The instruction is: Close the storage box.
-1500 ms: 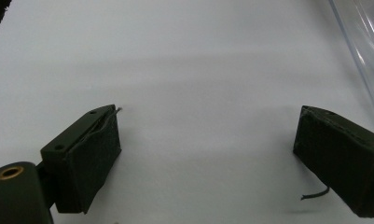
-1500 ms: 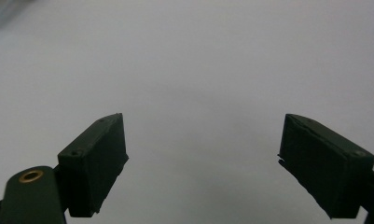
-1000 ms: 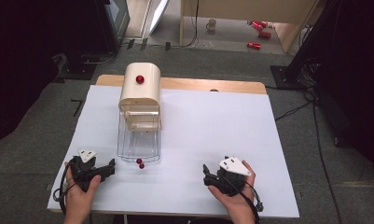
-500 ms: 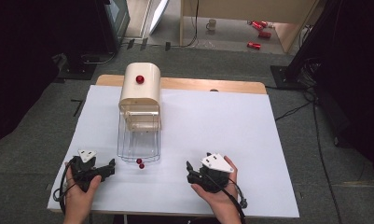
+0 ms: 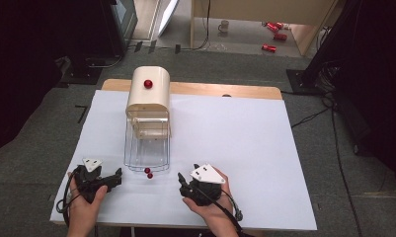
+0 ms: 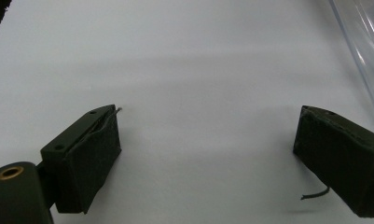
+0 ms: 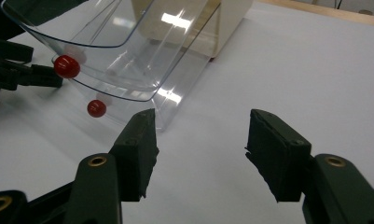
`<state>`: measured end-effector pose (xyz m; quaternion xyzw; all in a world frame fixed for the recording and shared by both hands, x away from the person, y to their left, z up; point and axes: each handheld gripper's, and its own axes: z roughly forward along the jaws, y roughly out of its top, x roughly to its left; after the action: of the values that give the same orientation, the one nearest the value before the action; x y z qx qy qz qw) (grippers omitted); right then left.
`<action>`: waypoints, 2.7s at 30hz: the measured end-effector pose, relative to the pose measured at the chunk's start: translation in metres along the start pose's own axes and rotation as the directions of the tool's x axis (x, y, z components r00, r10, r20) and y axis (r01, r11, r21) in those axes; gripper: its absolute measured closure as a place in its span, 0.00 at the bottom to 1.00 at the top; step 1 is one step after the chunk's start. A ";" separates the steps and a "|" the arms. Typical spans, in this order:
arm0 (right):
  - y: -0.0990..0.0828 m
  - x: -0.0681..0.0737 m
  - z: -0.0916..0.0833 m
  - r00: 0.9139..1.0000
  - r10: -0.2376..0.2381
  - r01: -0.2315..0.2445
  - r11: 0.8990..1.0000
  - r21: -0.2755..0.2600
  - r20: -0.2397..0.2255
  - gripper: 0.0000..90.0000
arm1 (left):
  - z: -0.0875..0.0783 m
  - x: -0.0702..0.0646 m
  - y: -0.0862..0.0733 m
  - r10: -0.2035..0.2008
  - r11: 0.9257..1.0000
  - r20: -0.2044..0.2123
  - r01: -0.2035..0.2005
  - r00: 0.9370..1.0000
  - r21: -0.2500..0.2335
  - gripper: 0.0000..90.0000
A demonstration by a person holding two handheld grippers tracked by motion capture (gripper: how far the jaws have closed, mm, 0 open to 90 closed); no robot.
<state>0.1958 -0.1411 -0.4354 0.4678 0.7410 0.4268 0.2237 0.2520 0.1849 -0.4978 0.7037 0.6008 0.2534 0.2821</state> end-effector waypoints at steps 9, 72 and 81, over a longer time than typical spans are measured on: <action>0.003 0.019 0.007 0.999 -0.003 0.002 1.000 -0.030 -0.036 0.63 | 0.000 0.000 0.000 -0.001 1.000 0.000 0.001 1.000 0.000 0.08; 0.010 0.084 0.058 0.993 0.080 -0.080 0.997 0.005 -0.090 0.83 | 0.000 0.000 0.000 0.000 1.000 0.000 0.000 1.000 0.000 0.08; 0.012 0.084 0.057 0.993 0.082 -0.082 0.997 0.007 -0.087 0.84 | 0.000 0.000 0.000 0.000 1.000 0.000 0.000 1.000 0.000 0.08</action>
<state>0.2045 -0.0401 -0.4504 0.4790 0.7309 0.4543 0.1728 0.2520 0.1849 -0.4978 0.7037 0.6007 0.2536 0.2821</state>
